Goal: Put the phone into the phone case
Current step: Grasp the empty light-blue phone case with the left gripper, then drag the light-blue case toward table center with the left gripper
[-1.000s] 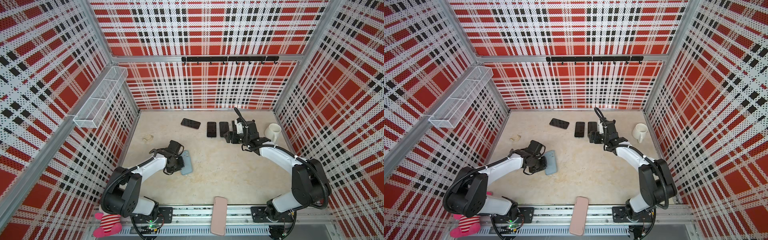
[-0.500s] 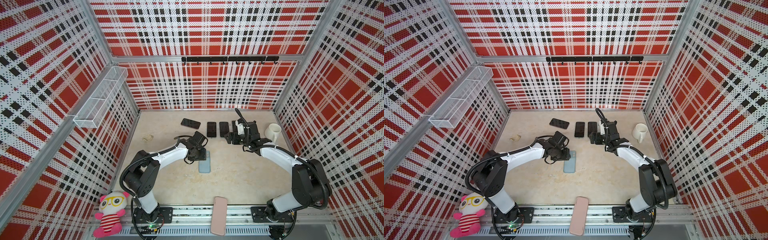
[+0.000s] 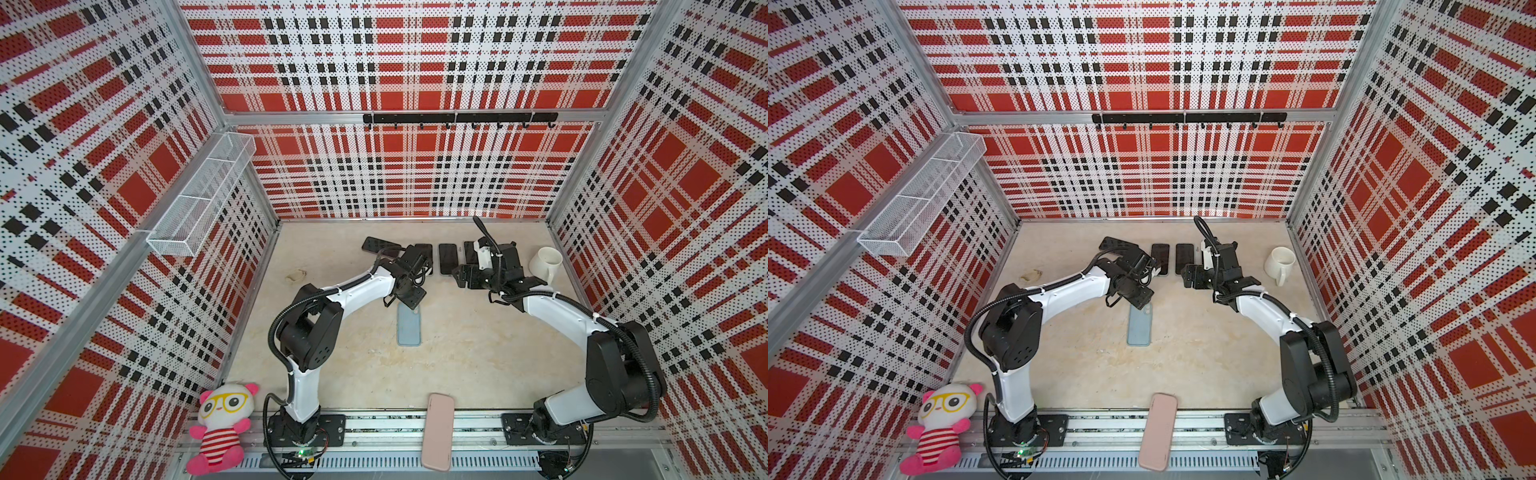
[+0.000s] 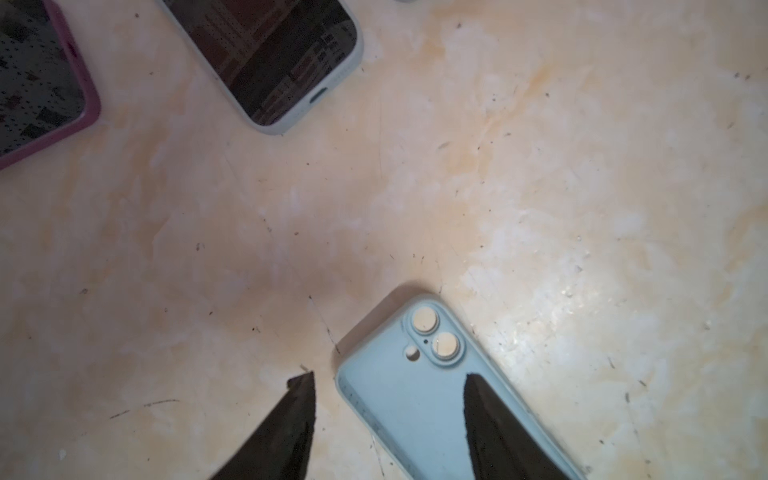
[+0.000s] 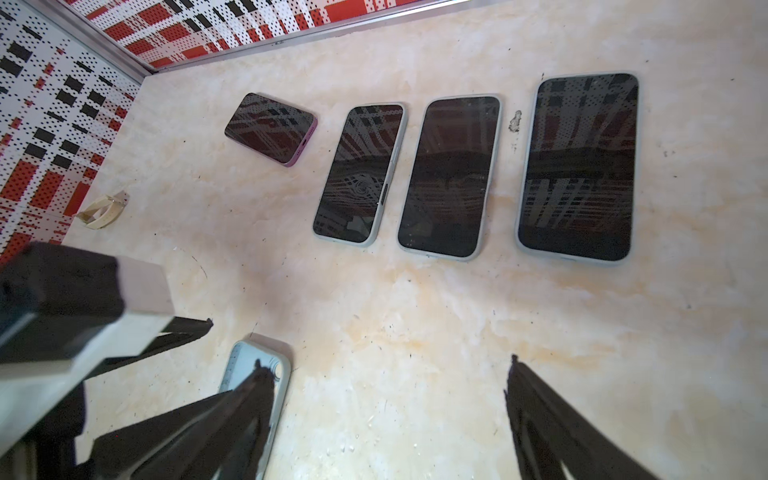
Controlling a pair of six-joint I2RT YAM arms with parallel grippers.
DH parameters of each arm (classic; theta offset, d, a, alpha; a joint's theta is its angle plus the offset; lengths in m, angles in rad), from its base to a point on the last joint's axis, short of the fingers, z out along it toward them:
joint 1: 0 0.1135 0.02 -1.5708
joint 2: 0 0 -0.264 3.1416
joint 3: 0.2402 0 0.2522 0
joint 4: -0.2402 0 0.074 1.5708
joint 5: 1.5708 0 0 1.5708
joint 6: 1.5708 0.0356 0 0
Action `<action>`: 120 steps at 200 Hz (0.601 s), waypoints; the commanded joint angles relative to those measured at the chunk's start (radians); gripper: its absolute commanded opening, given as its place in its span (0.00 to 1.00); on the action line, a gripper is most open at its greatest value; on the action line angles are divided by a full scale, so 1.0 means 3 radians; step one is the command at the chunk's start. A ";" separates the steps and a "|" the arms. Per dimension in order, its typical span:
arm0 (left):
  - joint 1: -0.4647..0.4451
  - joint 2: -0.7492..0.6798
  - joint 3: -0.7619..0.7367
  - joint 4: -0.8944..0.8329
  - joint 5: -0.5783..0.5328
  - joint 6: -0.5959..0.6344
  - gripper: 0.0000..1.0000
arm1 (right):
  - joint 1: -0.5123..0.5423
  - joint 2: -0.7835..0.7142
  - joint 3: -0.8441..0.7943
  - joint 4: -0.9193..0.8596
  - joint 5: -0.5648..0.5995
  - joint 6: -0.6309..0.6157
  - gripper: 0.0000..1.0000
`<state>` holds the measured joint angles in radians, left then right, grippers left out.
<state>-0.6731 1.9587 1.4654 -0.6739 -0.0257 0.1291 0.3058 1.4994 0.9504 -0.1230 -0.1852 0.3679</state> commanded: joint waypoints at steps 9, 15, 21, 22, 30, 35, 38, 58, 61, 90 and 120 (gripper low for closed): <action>0.0049 0.0195 0.0115 -0.0130 0.0067 0.0298 0.60 | -0.0043 -0.0069 -0.0037 -0.0029 -0.0004 -0.0061 0.89; 0.0059 0.0226 0.0120 -0.0125 0.0105 0.0300 0.60 | -0.0051 -0.0062 -0.0036 -0.0025 -0.0012 -0.0061 0.89; 0.0070 0.0254 0.0125 -0.0126 0.0143 0.0300 0.59 | -0.0053 -0.0054 -0.0035 -0.0030 -0.0013 -0.0061 0.89; 0.0070 0.0260 0.0126 -0.0126 0.0142 0.0298 0.59 | -0.0053 -0.0056 -0.0034 -0.0030 -0.0012 -0.0066 0.89; 0.0076 0.0286 0.0126 -0.0126 0.0129 0.0293 0.59 | -0.0062 -0.0045 -0.0034 -0.0020 -0.0012 -0.0067 0.89; 0.0081 0.0301 0.0130 -0.0126 0.0124 0.0295 0.59 | -0.0062 -0.0039 -0.0038 -0.0017 -0.0018 -0.0066 0.89; 0.0084 0.0309 0.0129 -0.0126 0.0133 0.0294 0.58 | -0.0065 -0.0038 -0.0041 -0.0016 -0.0021 -0.0069 0.89; 0.0109 0.0360 0.0151 -0.0126 0.0159 0.0268 0.54 | -0.0080 -0.0014 -0.0039 0.0000 -0.0037 -0.0062 0.89; 0.0114 0.0363 0.0152 -0.0126 0.0165 0.0265 0.54 | -0.0083 -0.0011 -0.0039 0.0002 -0.0042 -0.0062 0.89; 0.0155 0.0396 0.0193 -0.0141 0.0228 0.0196 0.38 | -0.0083 0.0017 -0.0039 0.0020 -0.0052 -0.0068 0.89; 0.0152 0.0397 0.0203 -0.0159 0.0228 0.0139 0.17 | -0.0084 0.0024 -0.0044 0.0027 -0.0043 -0.0076 0.89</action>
<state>-0.6334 2.0628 1.4994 -0.7063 0.0212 0.1814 0.2893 1.4998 0.9504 -0.1242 -0.1944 0.3592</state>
